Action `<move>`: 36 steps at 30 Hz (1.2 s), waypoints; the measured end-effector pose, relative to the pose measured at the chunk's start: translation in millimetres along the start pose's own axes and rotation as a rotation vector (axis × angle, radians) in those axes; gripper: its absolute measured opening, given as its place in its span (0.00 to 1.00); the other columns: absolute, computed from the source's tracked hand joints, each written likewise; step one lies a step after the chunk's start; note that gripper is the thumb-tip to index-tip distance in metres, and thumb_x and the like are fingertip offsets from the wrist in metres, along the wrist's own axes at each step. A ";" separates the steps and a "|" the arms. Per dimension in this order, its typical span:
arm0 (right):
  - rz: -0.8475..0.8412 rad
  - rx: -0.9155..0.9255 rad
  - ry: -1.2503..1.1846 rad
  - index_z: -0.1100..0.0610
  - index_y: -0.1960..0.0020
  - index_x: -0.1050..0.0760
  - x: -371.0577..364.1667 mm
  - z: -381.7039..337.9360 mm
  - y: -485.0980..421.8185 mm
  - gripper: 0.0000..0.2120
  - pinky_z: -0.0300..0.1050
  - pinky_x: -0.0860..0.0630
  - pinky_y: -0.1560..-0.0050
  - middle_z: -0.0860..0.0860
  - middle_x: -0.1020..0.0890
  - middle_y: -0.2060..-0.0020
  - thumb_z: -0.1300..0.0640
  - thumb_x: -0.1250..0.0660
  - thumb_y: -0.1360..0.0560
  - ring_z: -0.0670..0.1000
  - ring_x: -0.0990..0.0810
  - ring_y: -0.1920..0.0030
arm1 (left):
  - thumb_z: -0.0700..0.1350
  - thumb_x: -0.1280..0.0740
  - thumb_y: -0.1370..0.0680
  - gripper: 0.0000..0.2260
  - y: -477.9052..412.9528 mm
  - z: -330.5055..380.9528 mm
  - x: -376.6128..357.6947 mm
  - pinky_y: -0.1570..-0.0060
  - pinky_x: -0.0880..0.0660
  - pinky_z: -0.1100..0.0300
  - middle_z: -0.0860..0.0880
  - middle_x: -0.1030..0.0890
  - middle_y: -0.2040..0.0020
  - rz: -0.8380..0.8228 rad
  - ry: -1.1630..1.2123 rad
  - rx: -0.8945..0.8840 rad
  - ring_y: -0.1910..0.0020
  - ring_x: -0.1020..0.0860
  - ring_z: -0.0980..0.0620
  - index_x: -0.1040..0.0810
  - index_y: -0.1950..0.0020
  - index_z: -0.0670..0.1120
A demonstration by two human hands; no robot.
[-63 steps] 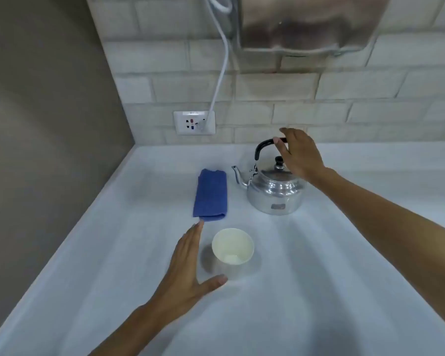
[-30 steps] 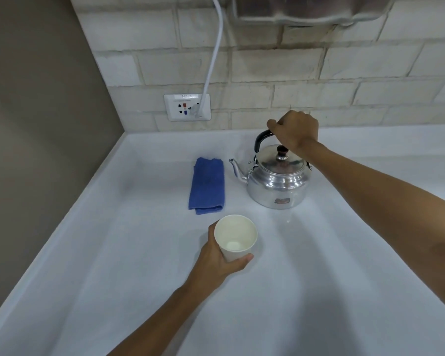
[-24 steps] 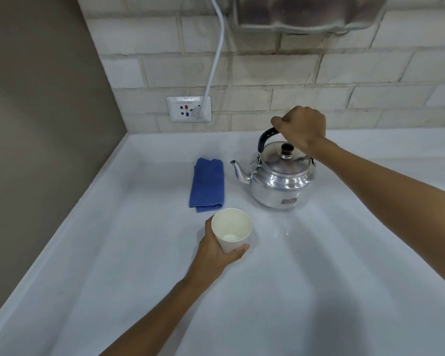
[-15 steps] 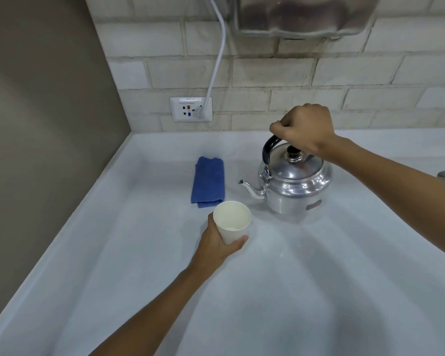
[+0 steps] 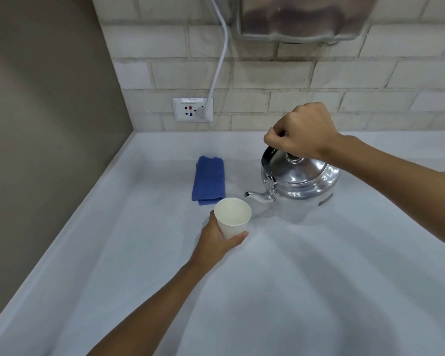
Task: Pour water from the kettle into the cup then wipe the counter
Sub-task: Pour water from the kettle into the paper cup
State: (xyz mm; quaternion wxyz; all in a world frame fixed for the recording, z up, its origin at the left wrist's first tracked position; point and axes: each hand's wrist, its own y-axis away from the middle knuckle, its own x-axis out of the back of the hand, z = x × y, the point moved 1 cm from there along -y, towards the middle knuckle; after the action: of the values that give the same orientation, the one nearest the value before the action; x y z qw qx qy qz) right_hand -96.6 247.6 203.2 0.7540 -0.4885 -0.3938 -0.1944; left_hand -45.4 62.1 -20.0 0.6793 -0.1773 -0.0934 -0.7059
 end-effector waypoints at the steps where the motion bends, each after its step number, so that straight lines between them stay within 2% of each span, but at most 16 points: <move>1: 0.000 0.015 0.004 0.57 0.75 0.46 0.6 -2.0 -0.3 0.14 0.39 0.53 0.72 0.55 0.48 0.78 0.56 0.43 0.36 0.51 0.48 0.71 | 0.52 0.23 0.36 0.35 0.2 0.7 0.2 0.47 0.30 0.61 0.49 0.26 0.40 0.000 -0.003 0.000 0.42 0.27 0.50 0.37 0.34 0.49; 5: -0.025 0.073 0.008 0.55 0.77 0.48 1.3 -7.3 -0.3 0.16 0.39 0.52 0.72 0.55 0.44 0.81 0.56 0.43 0.35 0.52 0.47 0.74 | 0.51 0.23 0.35 0.36 1.0 2.1 0.8 0.45 0.28 0.58 0.48 0.26 0.38 -0.007 -0.002 0.002 0.41 0.27 0.49 0.38 0.33 0.47; 13: -0.017 0.152 0.052 0.59 0.78 0.45 0.2 -15.4 -3.4 0.17 0.37 0.51 0.72 0.54 0.44 0.82 0.56 0.43 0.34 0.51 0.47 0.77 | 0.52 0.24 0.36 0.37 1.1 2.6 1.2 0.44 0.26 0.57 0.48 0.26 0.38 -0.019 -0.002 0.012 0.41 0.27 0.49 0.38 0.33 0.47; 18: -0.014 0.208 0.066 0.57 0.78 0.46 0.5 -19.9 -6.3 0.17 0.36 0.51 0.71 0.53 0.45 0.82 0.58 0.42 0.34 0.51 0.47 0.77 | 0.53 0.24 0.36 0.36 1.4 2.2 1.5 0.48 0.28 0.63 0.49 0.26 0.38 -0.021 0.009 0.009 0.42 0.27 0.51 0.37 0.33 0.48; 22: -0.026 0.223 0.087 0.57 0.78 0.45 2.1 -22.3 -8.6 0.17 0.37 0.51 0.72 0.54 0.44 0.82 0.58 0.42 0.34 0.51 0.47 0.76 | 0.53 0.24 0.36 0.35 1.5 2.9 2.3 0.54 0.31 0.75 0.51 0.26 0.39 -0.026 0.027 0.004 0.43 0.27 0.54 0.36 0.34 0.50; 26: -0.030 0.238 0.098 0.57 0.78 0.45 4.8 -23.4 -9.5 0.17 0.37 0.52 0.72 0.54 0.44 0.81 0.59 0.42 0.34 0.52 0.46 0.76 | 0.54 0.24 0.36 0.35 1.5 2.4 2.1 0.55 0.33 0.75 0.51 0.26 0.39 -0.022 0.016 0.008 0.43 0.27 0.54 0.37 0.34 0.50; 31: -0.032 0.247 0.103 0.58 0.78 0.44 6.1 -23.2 -10.1 0.16 0.37 0.52 0.72 0.55 0.43 0.81 0.59 0.43 0.34 0.52 0.46 0.75 | 0.54 0.24 0.36 0.35 1.3 2.3 2.3 0.58 0.31 0.80 0.55 0.26 0.41 -0.016 0.011 0.006 0.43 0.27 0.55 0.37 0.34 0.52; 36: -0.025 0.263 0.110 0.58 0.78 0.44 9.3 -21.5 -12.3 0.16 0.37 0.51 0.71 0.54 0.43 0.82 0.59 0.43 0.34 0.52 0.46 0.75 | 0.54 0.24 0.36 0.36 1.6 2.6 1.7 0.59 0.31 0.78 0.53 0.26 0.39 -0.016 0.011 0.013 0.42 0.27 0.54 0.38 0.33 0.51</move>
State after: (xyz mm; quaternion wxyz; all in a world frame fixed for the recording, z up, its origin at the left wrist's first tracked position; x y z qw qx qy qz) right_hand -90.5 223.8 213.2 0.8295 -0.3690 -0.3799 -0.1772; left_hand -43.5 61.4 -17.1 0.6753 -0.1682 -0.0960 -0.7116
